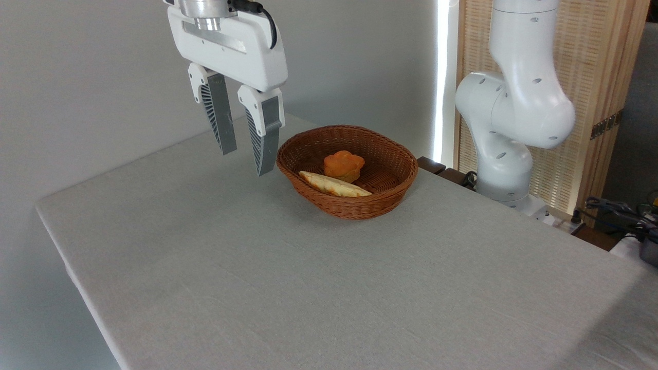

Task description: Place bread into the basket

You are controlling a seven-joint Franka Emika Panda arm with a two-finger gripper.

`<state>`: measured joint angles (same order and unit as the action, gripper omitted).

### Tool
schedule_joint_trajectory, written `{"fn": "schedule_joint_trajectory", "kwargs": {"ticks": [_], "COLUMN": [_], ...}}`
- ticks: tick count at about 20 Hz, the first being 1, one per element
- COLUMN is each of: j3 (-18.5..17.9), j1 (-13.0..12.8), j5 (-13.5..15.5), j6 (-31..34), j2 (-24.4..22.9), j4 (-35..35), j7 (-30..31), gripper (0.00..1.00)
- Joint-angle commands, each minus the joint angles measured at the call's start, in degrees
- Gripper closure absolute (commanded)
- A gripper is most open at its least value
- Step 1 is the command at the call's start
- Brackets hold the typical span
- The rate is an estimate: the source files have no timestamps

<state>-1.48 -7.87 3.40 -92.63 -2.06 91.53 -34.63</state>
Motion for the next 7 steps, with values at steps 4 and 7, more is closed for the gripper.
{"fn": "schedule_joint_trajectory", "kwargs": {"ticks": [4, 7], "j3": [-0.37, -0.37], "j1": [-0.74, -0.74], "j5": [-0.68, -0.68], "j6": [1.22, 1.31], "j2": [0.91, 0.91], "j4": [-1.18, -1.18], "j7": [-0.79, -0.79], "gripper": [0.00, 0.00]}}
